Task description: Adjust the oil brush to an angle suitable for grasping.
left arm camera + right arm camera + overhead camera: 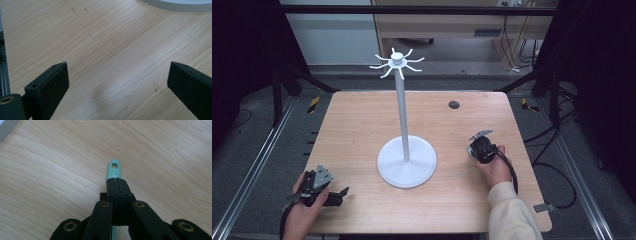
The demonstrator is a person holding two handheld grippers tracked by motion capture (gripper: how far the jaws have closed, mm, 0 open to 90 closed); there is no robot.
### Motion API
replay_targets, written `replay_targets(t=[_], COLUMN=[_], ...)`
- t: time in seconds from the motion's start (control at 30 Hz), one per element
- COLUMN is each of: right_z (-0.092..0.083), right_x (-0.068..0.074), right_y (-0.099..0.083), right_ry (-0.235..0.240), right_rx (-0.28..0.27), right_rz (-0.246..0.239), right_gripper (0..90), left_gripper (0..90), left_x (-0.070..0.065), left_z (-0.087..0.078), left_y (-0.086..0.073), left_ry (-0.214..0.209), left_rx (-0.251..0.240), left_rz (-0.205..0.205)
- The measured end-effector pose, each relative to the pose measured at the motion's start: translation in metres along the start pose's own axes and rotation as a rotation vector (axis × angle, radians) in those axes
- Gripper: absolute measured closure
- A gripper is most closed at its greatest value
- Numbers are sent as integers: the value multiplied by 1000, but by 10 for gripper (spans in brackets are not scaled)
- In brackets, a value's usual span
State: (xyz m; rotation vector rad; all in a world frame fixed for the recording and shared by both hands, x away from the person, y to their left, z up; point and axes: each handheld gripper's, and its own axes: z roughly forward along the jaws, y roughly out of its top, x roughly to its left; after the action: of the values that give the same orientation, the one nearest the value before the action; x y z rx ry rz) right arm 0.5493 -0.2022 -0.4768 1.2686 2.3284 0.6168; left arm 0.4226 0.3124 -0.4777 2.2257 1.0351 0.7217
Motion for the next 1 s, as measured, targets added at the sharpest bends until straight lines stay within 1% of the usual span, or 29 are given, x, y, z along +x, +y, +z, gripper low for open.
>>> replay_targets(t=[0.13,0.23,0.33,0.37,0.5,0.53,0.57,0.63,0.7,0.73,0.77,0.83,0.87,0.9,0.97,1.0], right_z=[-1,-6,-11,-18,-26,-29,-32,-34,-35,-35,-36,-37,-37,-38,-38,-38], right_x=[-1,-1,-1,0,0,0,-1,-2,-2,-2,-2,-2,-2,-2,-2,-2], right_y=[-1,-2,-2,-3,-6,-7,-9,-10,-11,-11,-12,-12,-12,-12,-12,-13], right_ry=[1,9,13,16,22,27,29,29,34,34,35,33,33,30,28,33], right_rx=[-4,-15,-13,3,35,55,89,114,141,141,158,168,168,184,193,208], right_rz=[-8,3,10,12,30,34,46,39,51,51,46,54,54,46,42,37], right_gripper=[900,900,900,900,887,882,874,854,813,813,767,729,729,698,684,667], left_gripper=[33,33,33,33,33,33,33,33,33,33,33,33,33,33,33,33], left_x=[0,0,0,0,0,0,0,0,0,0,0,0,0,0,-1,-1], left_z=[0,0,0,0,0,0,0,0,0,0,0,0,0,0,0,0], left_y=[0,0,0,0,0,0,0,0,0,0,0,0,0,0,0,0], left_ry=[0,1,0,0,-2,-1,-1,-2,-3,-4,-5,-7,-7,-6,-8,-8], left_rx=[0,-1,-1,-1,-2,-2,-3,-3,-2,-2,-1,1,1,1,2,2], left_rz=[0,0,0,1,2,3,4,3,4,3,3,3,3,4,6,6])
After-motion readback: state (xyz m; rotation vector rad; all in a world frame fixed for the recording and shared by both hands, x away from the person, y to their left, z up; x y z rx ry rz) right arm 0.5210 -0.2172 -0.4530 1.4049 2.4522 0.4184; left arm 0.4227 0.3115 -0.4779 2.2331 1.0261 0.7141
